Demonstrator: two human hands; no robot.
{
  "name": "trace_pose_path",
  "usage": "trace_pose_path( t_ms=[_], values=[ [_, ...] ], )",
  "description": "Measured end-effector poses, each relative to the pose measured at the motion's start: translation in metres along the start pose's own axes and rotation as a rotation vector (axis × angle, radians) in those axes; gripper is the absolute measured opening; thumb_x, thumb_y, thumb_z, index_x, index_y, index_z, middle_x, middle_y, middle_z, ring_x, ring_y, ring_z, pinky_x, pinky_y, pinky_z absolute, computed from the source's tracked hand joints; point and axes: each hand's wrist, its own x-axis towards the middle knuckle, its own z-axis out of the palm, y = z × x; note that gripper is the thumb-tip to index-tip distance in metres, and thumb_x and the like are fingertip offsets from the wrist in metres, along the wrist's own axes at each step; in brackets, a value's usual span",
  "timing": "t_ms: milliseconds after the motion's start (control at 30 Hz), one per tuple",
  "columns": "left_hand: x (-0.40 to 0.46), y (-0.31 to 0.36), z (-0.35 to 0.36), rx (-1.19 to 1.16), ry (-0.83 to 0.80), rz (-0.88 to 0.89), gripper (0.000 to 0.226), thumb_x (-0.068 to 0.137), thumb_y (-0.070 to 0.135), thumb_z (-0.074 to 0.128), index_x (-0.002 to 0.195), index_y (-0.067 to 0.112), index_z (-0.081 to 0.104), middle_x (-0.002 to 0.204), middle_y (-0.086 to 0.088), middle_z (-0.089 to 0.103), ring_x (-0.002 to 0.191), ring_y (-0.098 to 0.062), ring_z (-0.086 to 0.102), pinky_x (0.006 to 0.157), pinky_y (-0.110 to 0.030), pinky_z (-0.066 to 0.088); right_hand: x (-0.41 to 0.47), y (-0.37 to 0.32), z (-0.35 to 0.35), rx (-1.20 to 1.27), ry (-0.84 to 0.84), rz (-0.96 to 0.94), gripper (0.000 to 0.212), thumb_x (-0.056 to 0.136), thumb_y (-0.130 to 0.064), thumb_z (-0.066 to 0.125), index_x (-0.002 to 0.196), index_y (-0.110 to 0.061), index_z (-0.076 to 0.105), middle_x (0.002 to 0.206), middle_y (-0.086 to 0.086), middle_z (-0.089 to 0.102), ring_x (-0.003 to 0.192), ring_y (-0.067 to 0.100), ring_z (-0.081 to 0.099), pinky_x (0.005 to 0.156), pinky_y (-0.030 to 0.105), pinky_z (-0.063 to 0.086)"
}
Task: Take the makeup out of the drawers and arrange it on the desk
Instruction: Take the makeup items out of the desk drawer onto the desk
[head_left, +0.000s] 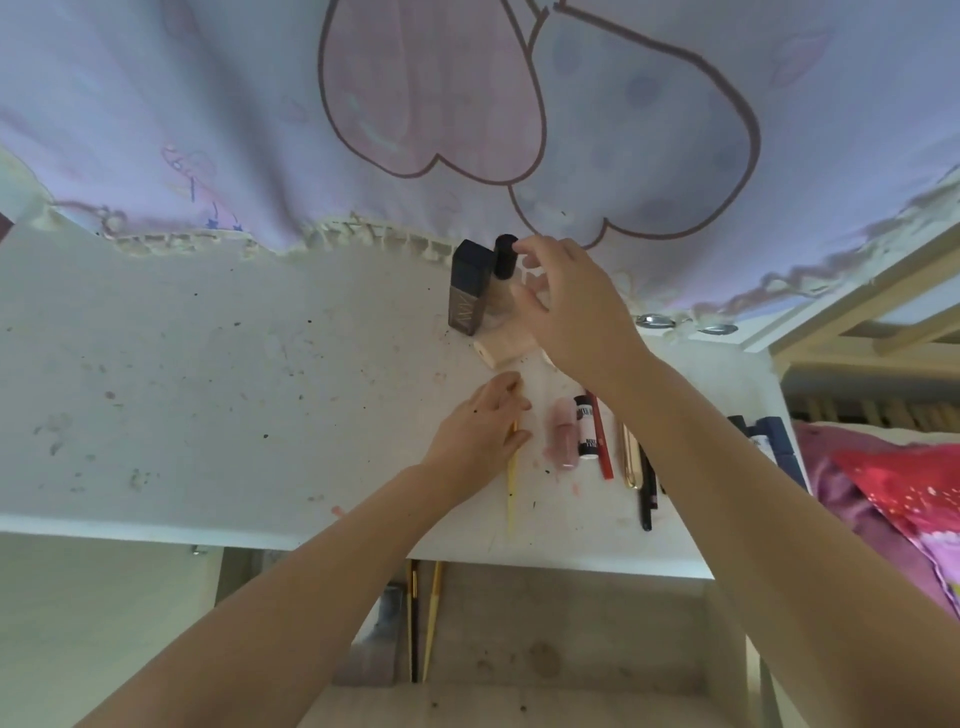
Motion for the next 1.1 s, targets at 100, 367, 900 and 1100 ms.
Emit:
trace_pose_path(
  t_ms=[100, 367, 900, 1100],
  values=[
    [0.004, 0.0, 0.003, 0.018, 0.024, 0.006, 0.039, 0.094, 0.029, 0.052, 0.129, 0.011, 0.05, 0.148, -0.005, 0.03, 0.129, -0.024, 0.038, 0.104, -0.039, 0.039, -0.027, 0.004, -0.003, 0.083, 0.033, 0.011, 0.032, 0.095, -0.019, 0.049, 0.126, -0.013, 0.051, 0.118, 0.005, 0.056, 0.099, 0.017, 0.057, 0.088, 0.032, 0.049],
    [-0.139, 0.005, -0.009, -0.104, 0.19, 0.15, 0.019, 0.092, 0.027, 0.041, 0.097, 0.017, 0.057, 0.084, 0.001, 0.062, 0.072, -0.008, 0.053, 0.06, -0.021, 0.045, -0.195, -0.003, 0.061, 0.334, -0.358, 0.065, 0.021, 0.096, -0.017, 0.049, 0.112, -0.016, 0.062, 0.098, -0.009, 0.063, 0.088, 0.007, 0.061, 0.081, 0.02, 0.05],
    [-0.155, -0.059, 0.103, 0.243, -0.273, -0.692, 0.023, 0.097, 0.017, 0.04, 0.113, 0.014, 0.057, 0.108, -0.009, 0.068, 0.097, -0.027, 0.066, 0.075, -0.035, 0.051, -0.231, 0.02, 0.254, 0.065, -0.585, 0.574, 0.024, 0.098, -0.025, 0.041, 0.103, -0.012, 0.061, 0.103, 0.012, 0.066, 0.093, 0.03, 0.064, 0.077, 0.037, 0.055],
    [-0.161, -0.051, 0.108, 0.189, -0.217, -0.709, 0.024, 0.099, 0.027, 0.039, 0.103, 0.014, 0.059, 0.095, -0.009, 0.069, 0.087, -0.027, 0.067, 0.063, -0.029, 0.043, -0.244, 0.035, 0.224, -0.011, -0.542, 0.492, 0.025, 0.099, -0.028, 0.043, 0.111, -0.009, 0.054, 0.11, 0.012, 0.063, 0.099, 0.029, 0.062, 0.074, 0.032, 0.048]
  ],
)
